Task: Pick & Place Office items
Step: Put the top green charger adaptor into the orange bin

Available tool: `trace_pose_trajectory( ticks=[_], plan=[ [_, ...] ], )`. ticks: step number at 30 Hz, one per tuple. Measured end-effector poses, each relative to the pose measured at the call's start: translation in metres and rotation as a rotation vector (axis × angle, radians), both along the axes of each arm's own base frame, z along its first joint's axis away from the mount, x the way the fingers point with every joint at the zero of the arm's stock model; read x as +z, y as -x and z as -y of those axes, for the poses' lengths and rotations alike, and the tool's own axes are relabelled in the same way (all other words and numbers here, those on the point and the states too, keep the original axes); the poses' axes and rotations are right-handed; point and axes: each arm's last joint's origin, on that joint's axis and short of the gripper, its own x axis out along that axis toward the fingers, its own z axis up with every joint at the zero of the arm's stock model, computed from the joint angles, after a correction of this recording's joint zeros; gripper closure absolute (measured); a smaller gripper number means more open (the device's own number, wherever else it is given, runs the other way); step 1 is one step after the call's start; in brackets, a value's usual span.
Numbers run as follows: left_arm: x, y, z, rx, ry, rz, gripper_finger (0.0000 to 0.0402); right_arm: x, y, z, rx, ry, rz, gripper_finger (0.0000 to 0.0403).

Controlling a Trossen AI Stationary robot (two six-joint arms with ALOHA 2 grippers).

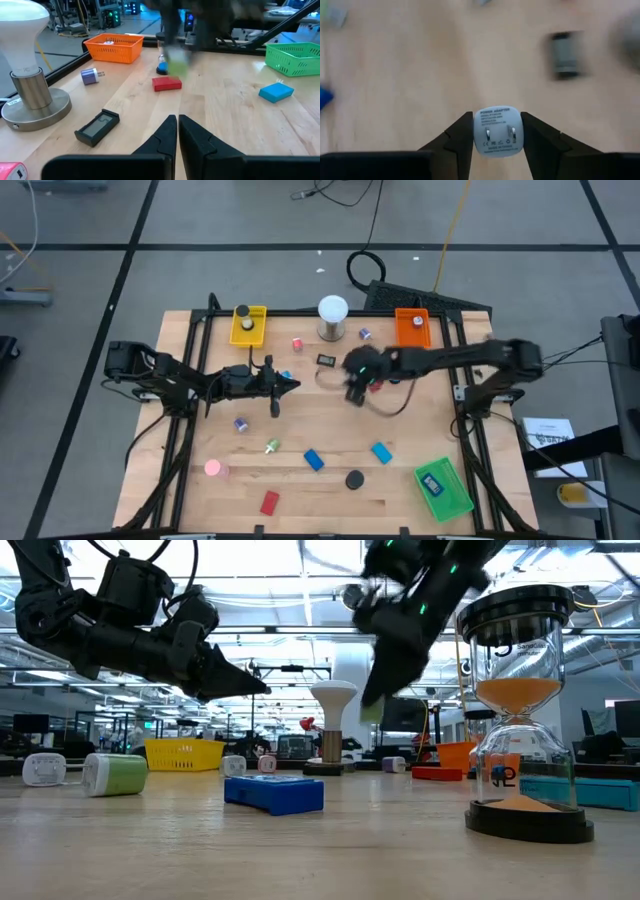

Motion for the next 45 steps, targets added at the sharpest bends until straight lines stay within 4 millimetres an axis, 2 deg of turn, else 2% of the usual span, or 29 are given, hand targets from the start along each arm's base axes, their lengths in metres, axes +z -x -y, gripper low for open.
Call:
trace_pose_trajectory(
  ticks=[4,8,11,18,23,31,37,45],
  plan=[
    [0.000,0.000,0.000,0.000,0.001,0.000,0.0380,0.041,0.047,0.028,-0.241,0.040,0.011,0.0271],
    [0.000,0.000,0.000,0.000,0.001,0.001,0.0380,0.058,0.091,0.064,-0.482,0.055,0.007,0.0270],
    [0.000,0.000,0.000,0.000,0.001,0.001,0.0380,0.049,0.116,0.094,-0.629,0.041,-0.010,0.0270],
    [0.000,0.000,0.000,0.005,0.001,0.002,0.0380,0.004,0.157,0.156,-0.821,-0.086,0.038,0.0269],
    [0.000,0.000,-0.001,0.023,0.000,0.002,0.0380,-0.011,0.166,0.179,-0.911,-0.097,0.029,0.0269],
    [0.000,0.000,0.000,0.022,0.000,0.002,0.0380,-0.040,0.156,0.195,-0.958,-0.118,-0.019,0.0269],
    [0.000,0.000,0.000,0.023,0.000,0.002,0.0380,-0.046,0.152,0.204,-1.012,-0.071,0.002,0.0268],
    [0.000,0.000,0.000,0.023,0.001,0.002,0.0380,-0.051,0.153,0.204,-1.063,-0.050,0.004,0.0268]
  ],
)
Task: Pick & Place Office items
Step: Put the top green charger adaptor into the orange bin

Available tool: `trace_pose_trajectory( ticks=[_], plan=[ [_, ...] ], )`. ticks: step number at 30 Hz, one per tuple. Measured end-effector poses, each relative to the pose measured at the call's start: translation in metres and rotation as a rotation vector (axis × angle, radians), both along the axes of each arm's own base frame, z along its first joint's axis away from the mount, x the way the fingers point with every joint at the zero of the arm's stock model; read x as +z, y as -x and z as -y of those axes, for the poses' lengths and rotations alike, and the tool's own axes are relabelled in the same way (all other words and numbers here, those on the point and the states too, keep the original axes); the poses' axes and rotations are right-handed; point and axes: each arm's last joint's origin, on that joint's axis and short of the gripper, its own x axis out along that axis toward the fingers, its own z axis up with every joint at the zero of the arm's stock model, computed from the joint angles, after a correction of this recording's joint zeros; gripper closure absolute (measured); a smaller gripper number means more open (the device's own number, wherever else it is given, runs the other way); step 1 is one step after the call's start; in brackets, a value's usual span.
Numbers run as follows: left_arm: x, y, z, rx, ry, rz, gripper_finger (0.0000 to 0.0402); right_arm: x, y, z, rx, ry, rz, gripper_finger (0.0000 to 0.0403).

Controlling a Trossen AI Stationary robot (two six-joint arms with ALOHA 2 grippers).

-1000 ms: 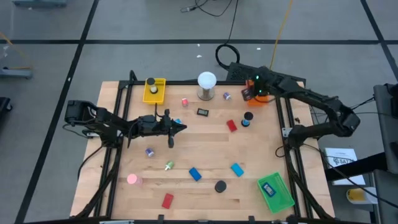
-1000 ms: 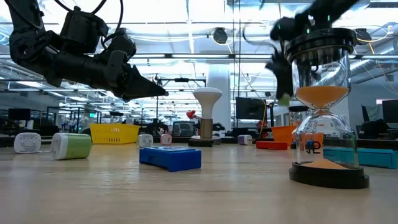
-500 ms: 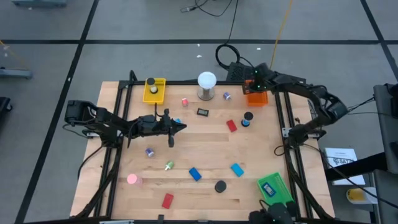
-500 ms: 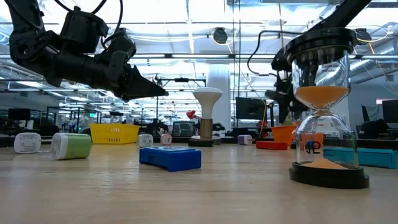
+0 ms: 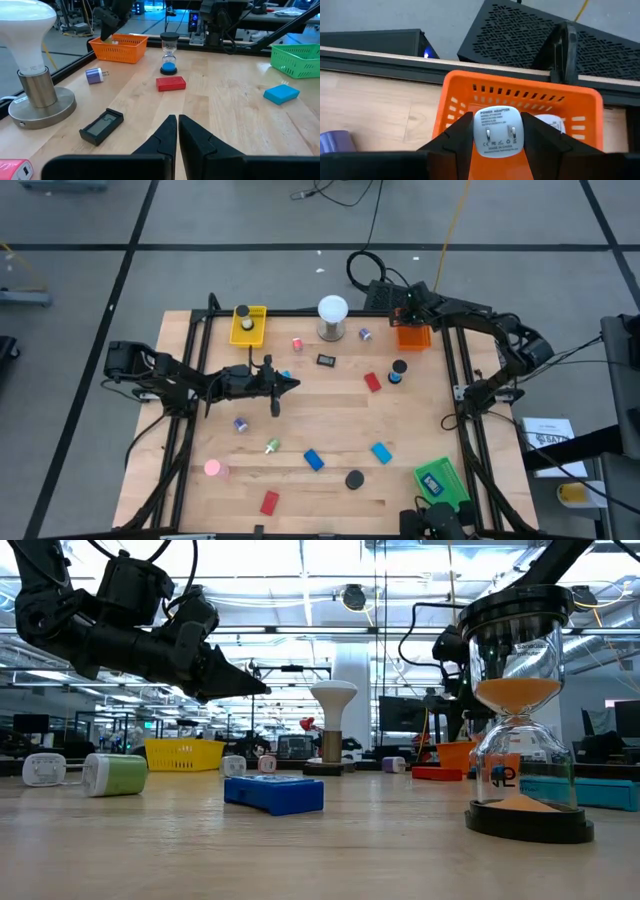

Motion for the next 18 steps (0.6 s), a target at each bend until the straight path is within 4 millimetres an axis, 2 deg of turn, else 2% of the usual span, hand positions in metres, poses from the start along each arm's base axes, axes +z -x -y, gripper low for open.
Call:
trace_pose_trajectory(
  ticks=[5,18],
  plan=[
    [0.000,0.000,0.000,0.000,0.000,0.000,0.0380,-0.011,0.001,-0.004,-0.003,-0.006,0.000,0.0268],
    [0.000,0.000,0.000,0.000,0.002,0.000,0.0380,-0.017,-0.001,0.001,-0.014,0.032,0.033,0.0268]
  ],
)
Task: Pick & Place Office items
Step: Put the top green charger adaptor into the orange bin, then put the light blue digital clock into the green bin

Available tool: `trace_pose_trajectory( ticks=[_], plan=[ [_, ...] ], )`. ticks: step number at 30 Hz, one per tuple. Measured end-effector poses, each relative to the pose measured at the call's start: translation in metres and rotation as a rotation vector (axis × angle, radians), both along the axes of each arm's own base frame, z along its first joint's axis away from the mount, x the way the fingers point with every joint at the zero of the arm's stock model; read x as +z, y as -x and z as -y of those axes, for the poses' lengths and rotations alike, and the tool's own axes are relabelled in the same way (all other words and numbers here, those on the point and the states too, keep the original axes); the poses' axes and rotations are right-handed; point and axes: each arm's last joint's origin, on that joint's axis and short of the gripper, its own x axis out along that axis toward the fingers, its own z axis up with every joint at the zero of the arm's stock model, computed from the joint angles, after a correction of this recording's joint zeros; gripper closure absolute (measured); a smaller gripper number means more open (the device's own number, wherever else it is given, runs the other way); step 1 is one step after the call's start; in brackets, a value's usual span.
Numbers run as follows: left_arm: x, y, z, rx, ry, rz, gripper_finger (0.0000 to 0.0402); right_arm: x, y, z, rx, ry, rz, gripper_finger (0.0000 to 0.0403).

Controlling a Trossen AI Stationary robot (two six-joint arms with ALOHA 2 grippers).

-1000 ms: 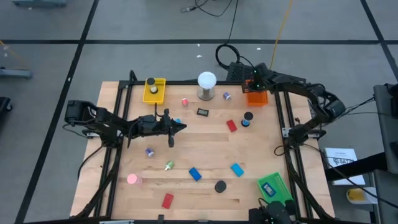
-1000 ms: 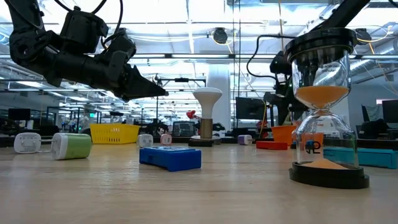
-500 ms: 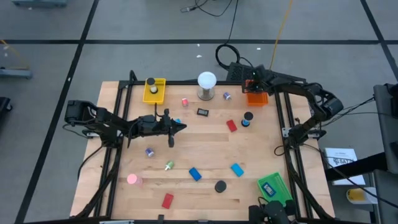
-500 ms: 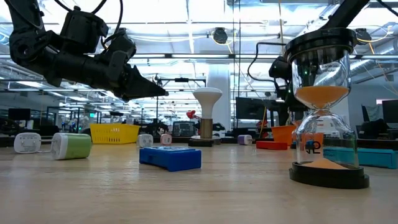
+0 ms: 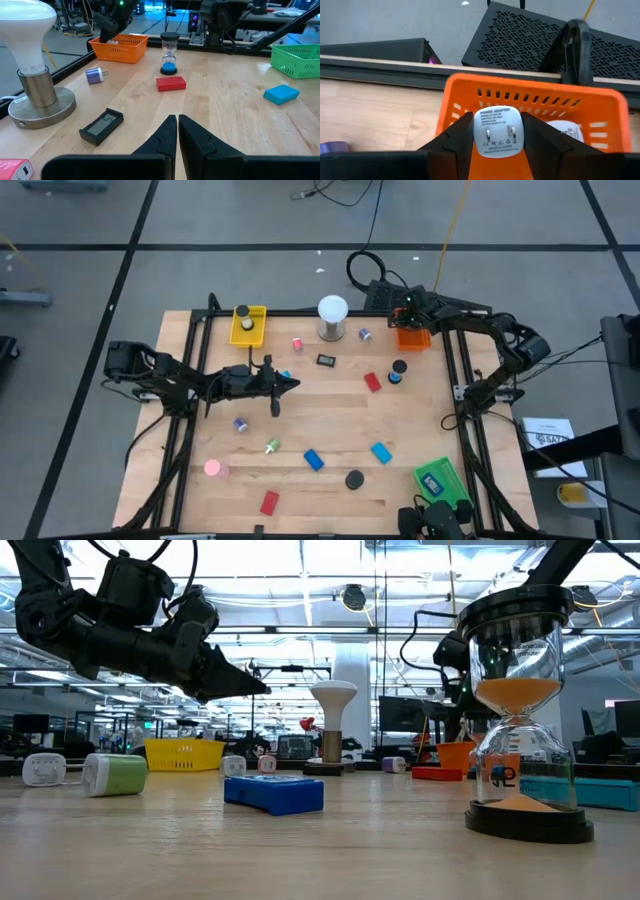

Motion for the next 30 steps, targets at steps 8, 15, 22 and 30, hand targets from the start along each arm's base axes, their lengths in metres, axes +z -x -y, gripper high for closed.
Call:
trace_pose_trajectory(
  ticks=[8,15,22,30],
  plan=[
    [0.000,0.000,0.000,0.000,0.002,0.000,0.0380,-0.010,-0.001,0.002,0.001,-0.020,-0.016,0.0268],
    [0.000,0.000,0.000,0.001,0.003,0.000,0.0380,-0.010,-0.001,0.002,0.012,-0.021,-0.023,0.0247],
    [0.000,0.000,0.000,0.001,0.004,0.001,0.0380,-0.009,-0.002,0.002,0.016,-0.016,-0.025,0.0222],
    [0.000,0.000,0.000,0.001,0.003,0.000,0.0380,0.009,0.001,-0.001,0.042,0.042,-0.013,0.0207]
  ],
)
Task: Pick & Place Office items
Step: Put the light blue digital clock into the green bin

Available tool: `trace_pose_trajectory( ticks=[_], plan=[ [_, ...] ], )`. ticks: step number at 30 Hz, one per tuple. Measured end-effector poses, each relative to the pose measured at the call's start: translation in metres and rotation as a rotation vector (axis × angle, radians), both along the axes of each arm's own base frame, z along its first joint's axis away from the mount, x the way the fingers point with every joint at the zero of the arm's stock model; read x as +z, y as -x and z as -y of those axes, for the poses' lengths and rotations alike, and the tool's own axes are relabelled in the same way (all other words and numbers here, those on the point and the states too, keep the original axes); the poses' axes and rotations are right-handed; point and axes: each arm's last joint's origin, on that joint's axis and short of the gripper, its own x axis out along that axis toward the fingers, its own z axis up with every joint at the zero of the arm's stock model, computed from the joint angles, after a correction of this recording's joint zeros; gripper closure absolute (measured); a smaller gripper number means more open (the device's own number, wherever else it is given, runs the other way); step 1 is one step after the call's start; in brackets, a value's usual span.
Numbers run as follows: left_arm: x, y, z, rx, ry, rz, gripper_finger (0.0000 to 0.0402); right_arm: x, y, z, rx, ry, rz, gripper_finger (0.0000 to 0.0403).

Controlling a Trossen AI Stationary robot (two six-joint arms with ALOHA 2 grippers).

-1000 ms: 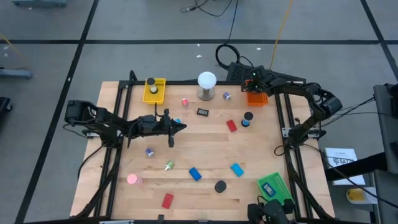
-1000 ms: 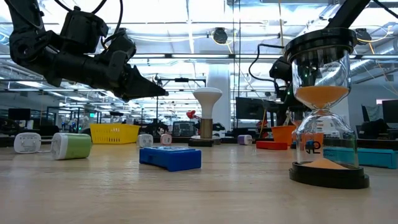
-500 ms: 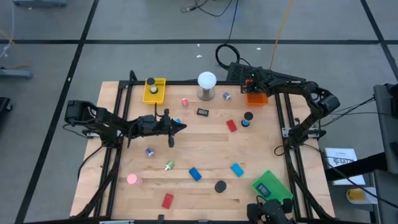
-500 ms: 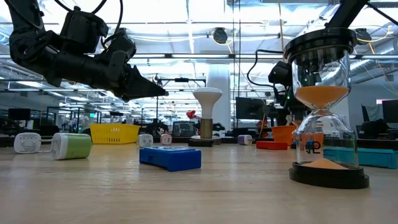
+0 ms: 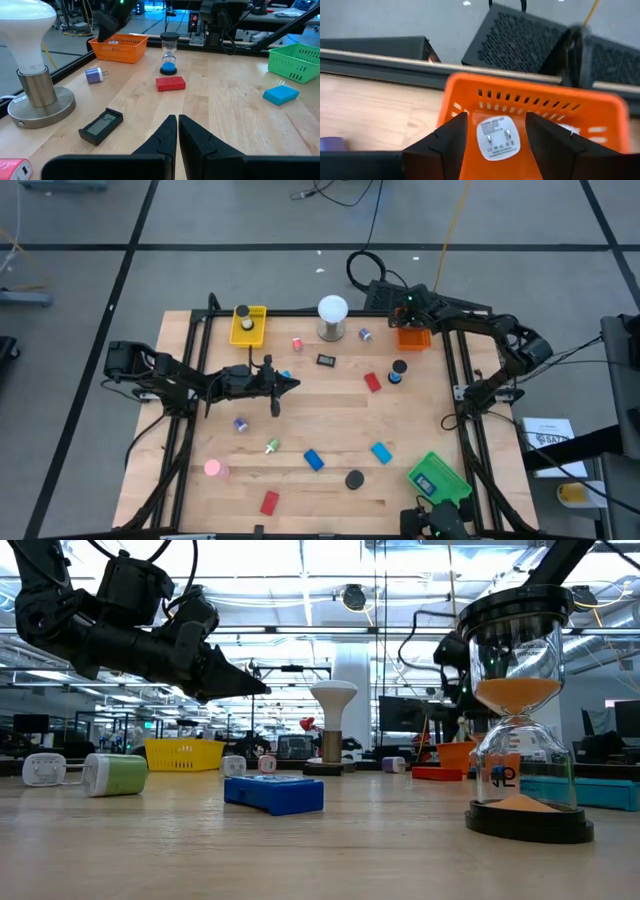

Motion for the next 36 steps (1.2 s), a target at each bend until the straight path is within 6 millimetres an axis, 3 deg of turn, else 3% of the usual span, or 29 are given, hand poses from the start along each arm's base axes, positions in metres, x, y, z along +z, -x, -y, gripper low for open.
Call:
trace_pose_trajectory(
  ticks=[7,16,19,26,36],
  plan=[
    [-0.001,0.000,0.000,-0.005,0.009,-0.008,0.0380,0.045,0.020,-0.032,0.131,0.000,-0.119,0.0238],
    [-0.004,0.001,0.000,-0.002,0.014,-0.038,0.0380,0.092,0.048,-0.129,0.374,-0.077,-0.224,0.0381],
    [-0.004,0.001,0.000,-0.002,0.014,-0.038,0.0380,0.100,0.054,-0.157,0.432,-0.077,-0.184,0.0395],
    [-0.004,0.001,0.000,0.000,0.021,-0.037,0.0380,0.099,0.056,-0.212,0.575,-0.142,-0.219,0.0392],
    [-0.004,0.001,0.000,0.007,0.055,-0.037,0.0380,0.074,0.024,-0.299,0.868,-0.217,-0.328,0.0392]
  ],
)
